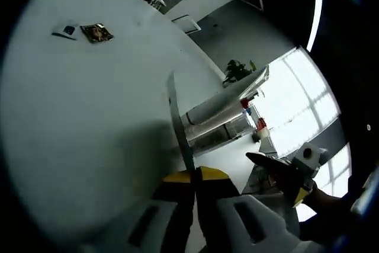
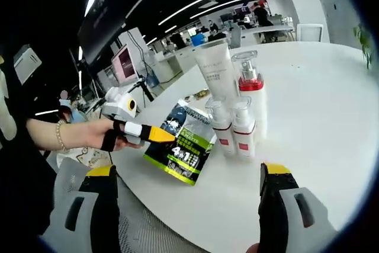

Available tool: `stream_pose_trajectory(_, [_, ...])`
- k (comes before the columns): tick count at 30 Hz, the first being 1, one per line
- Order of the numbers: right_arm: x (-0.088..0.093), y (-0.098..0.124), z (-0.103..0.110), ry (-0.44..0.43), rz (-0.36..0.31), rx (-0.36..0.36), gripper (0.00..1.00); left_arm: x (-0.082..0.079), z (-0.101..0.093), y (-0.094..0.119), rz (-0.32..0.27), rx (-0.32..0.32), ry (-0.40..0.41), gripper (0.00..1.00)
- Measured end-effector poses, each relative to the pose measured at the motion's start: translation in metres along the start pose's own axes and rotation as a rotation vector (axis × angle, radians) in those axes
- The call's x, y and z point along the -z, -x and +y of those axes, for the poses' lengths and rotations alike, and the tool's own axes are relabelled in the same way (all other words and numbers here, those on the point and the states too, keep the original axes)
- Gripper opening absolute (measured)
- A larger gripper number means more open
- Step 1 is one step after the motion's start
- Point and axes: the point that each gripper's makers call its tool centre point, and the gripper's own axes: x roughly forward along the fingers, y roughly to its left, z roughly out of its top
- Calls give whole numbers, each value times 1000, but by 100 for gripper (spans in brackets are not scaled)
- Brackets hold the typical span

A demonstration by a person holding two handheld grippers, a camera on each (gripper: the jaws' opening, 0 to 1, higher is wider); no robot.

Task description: Arrange the skincare products in the storage area until every visible bottle or jar stands upright without overlapping.

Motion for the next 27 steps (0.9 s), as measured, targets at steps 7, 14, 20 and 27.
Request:
stream_pose_trajectory(7, [-2,9,-17,3,3,38,100,1,6,-6,12,-5,17,0])
stream_pose_trajectory(14, [-1,10,-19,1,10,44,100,4,17,-6,35,-74,20,0])
stream_pose_trajectory(20, [0,6,-15,4,14,32,100,5,33,-4,75,-174,-106,1])
stream_pose_trajectory(27, [1,5,-13,-4,14,29,100,5,45,-2,128,-258,-251,7])
